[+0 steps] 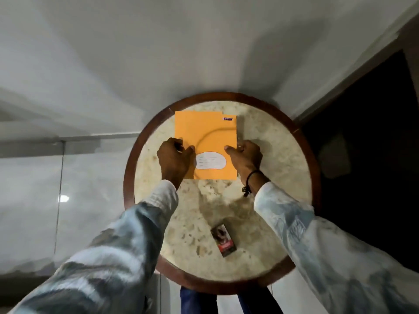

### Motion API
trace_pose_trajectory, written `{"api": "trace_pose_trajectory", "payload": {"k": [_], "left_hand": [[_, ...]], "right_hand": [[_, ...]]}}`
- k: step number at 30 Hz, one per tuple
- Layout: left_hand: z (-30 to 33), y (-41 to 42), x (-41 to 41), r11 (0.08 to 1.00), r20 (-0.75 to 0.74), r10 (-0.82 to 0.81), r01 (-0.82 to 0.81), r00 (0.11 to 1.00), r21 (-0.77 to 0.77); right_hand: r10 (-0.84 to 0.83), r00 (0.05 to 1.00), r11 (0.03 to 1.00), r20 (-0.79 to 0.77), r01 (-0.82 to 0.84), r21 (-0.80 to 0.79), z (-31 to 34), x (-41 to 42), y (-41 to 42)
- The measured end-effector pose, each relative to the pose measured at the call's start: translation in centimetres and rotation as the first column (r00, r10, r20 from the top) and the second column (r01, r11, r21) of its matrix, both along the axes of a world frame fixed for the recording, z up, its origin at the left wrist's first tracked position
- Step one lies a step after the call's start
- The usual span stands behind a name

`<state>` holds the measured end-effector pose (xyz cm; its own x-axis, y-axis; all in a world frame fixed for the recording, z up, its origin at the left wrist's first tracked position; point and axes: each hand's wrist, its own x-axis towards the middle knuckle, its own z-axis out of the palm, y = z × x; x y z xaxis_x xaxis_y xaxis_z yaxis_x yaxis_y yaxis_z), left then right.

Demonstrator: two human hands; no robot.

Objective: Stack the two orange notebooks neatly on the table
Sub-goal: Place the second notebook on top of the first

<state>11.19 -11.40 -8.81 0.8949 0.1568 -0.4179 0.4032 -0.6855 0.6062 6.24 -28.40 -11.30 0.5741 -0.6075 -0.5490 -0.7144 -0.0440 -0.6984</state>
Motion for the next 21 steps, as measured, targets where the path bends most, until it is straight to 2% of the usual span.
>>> {"api": "trace_pose_trajectory", "payload": {"k": [3,5,7,10,13,15,18,21], "left_hand": [[-0.9,0.5,0.8,0.982,-0.044,-0.082,0.088,0.996,0.168],[-1.3,0.4,0.6,0.978,-0.075,-0.091,0.104,0.993,0.181],[-1.7,0.4,1.1,0.988,-0.116,-0.078,0.093,0.990,0.127],[-2.2,1.5,2.8,0.997,-0.240,-0.042,0.055,0.970,0.047],[-2.5,3.3,3.9,0.987,-0.276,-0.142,0.114,0.951,-0.114],[-2.6,4.1,4.1,0.957,-0.219,-0.249,0.205,0.943,-0.205],[-2.4,4.4,3.9,0.906,-0.004,-0.357,0.345,0.934,-0.244],[-2.0,4.8,3.1,0.894,0.238,-0.350,0.399,0.906,-0.205]], "right_hand": [[0.130,0.991,0.984,-0.045,-0.134,-0.115,-0.6,1.6,1.3],[0.191,0.979,0.961,-0.064,-0.200,-0.189,-0.8,1.7,2.0],[0.219,0.973,0.942,-0.077,-0.232,-0.244,-1.0,1.7,2.4],[0.246,0.963,0.933,-0.110,-0.266,-0.242,-1.0,1.9,2.4],[0.211,0.971,0.958,-0.111,-0.228,-0.175,-0.8,2.9,1.7],[0.187,0.978,0.977,-0.093,-0.195,-0.088,-0.5,4.0,1.3],[0.169,0.985,0.985,0.027,-0.169,0.018,0.5,5.4,1.4],[0.162,0.937,0.982,0.309,-0.124,-0.140,2.2,4.6,2.5]]}}
